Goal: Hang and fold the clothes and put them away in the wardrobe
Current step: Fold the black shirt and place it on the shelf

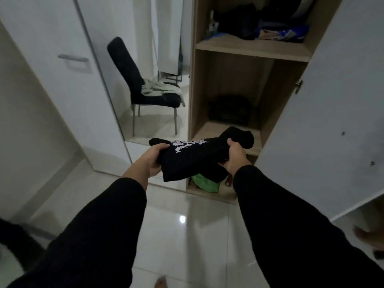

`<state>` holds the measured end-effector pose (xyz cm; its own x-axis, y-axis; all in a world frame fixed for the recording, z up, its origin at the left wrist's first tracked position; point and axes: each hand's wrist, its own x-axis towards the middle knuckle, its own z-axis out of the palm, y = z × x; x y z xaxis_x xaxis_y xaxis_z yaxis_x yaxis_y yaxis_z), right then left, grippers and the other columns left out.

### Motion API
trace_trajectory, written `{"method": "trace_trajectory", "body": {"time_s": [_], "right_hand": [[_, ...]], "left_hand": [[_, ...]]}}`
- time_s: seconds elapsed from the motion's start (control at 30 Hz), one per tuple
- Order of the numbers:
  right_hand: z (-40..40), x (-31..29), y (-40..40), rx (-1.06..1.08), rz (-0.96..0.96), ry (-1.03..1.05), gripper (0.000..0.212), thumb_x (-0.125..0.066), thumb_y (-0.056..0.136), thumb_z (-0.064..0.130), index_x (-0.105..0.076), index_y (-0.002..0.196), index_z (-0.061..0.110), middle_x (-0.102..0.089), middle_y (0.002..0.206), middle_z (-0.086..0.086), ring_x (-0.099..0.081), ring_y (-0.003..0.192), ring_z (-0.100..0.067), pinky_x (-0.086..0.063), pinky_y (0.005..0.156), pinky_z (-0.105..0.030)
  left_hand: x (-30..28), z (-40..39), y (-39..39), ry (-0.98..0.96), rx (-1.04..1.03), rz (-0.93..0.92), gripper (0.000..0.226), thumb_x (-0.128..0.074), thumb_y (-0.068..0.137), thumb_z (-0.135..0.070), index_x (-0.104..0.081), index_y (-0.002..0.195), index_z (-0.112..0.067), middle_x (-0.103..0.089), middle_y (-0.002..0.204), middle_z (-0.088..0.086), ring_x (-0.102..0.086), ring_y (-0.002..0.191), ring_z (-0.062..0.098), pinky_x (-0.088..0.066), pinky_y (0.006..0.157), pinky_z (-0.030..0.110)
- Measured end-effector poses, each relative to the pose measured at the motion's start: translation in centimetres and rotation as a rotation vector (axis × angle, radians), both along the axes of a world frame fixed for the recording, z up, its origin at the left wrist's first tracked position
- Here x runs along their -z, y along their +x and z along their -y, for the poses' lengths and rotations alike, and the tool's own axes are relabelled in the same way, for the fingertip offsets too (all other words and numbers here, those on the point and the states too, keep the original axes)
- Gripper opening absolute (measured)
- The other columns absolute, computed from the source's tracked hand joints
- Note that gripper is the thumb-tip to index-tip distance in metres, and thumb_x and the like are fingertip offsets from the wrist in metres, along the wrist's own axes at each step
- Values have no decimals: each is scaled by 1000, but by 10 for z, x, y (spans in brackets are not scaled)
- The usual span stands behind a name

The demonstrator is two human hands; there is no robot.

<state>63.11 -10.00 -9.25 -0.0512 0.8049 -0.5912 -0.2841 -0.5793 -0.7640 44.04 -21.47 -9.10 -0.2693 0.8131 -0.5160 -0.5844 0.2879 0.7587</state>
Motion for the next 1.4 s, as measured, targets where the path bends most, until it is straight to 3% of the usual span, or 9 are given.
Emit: {"method": "trace_trajectory", "body": {"time_s": [0.37, 0.43, 0.53, 0.6, 0.73, 0.87, 1.1, 1.33, 1.4], "right_hand": [[-99, 35, -1, 272, -14, -62, 48, -56, 93, 27, -43, 137, 13, -52, 130, -12, -51, 118, -33, -46, 90, -47], [-113, 43, 0, 298, -6, -84, 48, -55, 93, 27, -43, 137, 13, -52, 133, -12, -51, 119, -32, -46, 92, -47], [-139, 55, 3, 330, -13, -111, 46, -53, 95, 25, -42, 138, 13, -51, 133, -11, -50, 122, -32, -44, 96, -47], [-163, 62, 4, 341, -28, -120, 46, -52, 96, 24, -41, 139, 13, -51, 132, -12, -49, 122, -32, -45, 96, -45], [-223, 80, 2, 293, -31, -117, 46, -50, 96, 25, -40, 139, 12, -49, 135, -12, -48, 123, -32, -45, 94, -43], [-294, 88, 0, 263, -33, -97, 44, -49, 97, 26, -41, 138, 12, -51, 132, -10, -49, 121, -31, -45, 95, -43], [-380, 101, 0, 249, -61, 37, 37, -48, 98, 31, -48, 130, 12, -56, 129, -10, -56, 115, -28, -53, 84, -40], [-378, 186, 6, 108, 106, -213, 38, -44, 100, 28, -44, 135, 15, -51, 137, -9, -56, 116, -29, -47, 88, -38], [-369, 210, 6, 32, 147, -329, 38, -39, 102, 26, -43, 137, 13, -48, 141, -16, -53, 121, -35, -41, 99, -42]], "left_hand": [[26, -171, -29, -92, 324, -143, 32, -44, 96, -9, -48, 128, -8, -64, 95, 7, -62, 83, 18, -58, 55, 26], [32, -197, -26, -104, 366, -147, 35, -38, 99, -10, -44, 134, -7, -64, 99, 9, -62, 87, 21, -59, 64, 30], [46, -237, -21, -118, 357, -180, 36, -31, 102, -9, -40, 137, -9, -58, 120, 14, -58, 107, 30, -47, 85, 39], [57, -269, -19, -110, 339, -230, 37, -28, 103, -8, -40, 137, -13, -55, 124, 16, -57, 110, 33, -45, 85, 41], [82, -336, -20, -125, 311, -293, 37, -29, 101, -5, -44, 134, -8, -61, 106, 15, -61, 79, 28, -51, 74, 38], [99, -411, -24, -133, 288, -320, 37, -39, 98, -8, -49, 133, -14, -59, 125, 19, -62, 101, 31, -52, 89, 44], [118, -507, -23, -76, 165, -357, 46, -42, 97, -8, -42, 139, -24, -57, 128, 12, -57, 115, 32, -47, 99, 49], [200, -524, -27, -285, 296, -753, 44, -53, 92, -11, -47, 136, -16, -51, 138, 10, -49, 125, 30, -39, 108, 35], [221, -519, -29, -383, 330, -833, 44, -54, 92, -13, -47, 136, -11, -47, 141, 13, -45, 129, 30, -35, 110, 34]]}}
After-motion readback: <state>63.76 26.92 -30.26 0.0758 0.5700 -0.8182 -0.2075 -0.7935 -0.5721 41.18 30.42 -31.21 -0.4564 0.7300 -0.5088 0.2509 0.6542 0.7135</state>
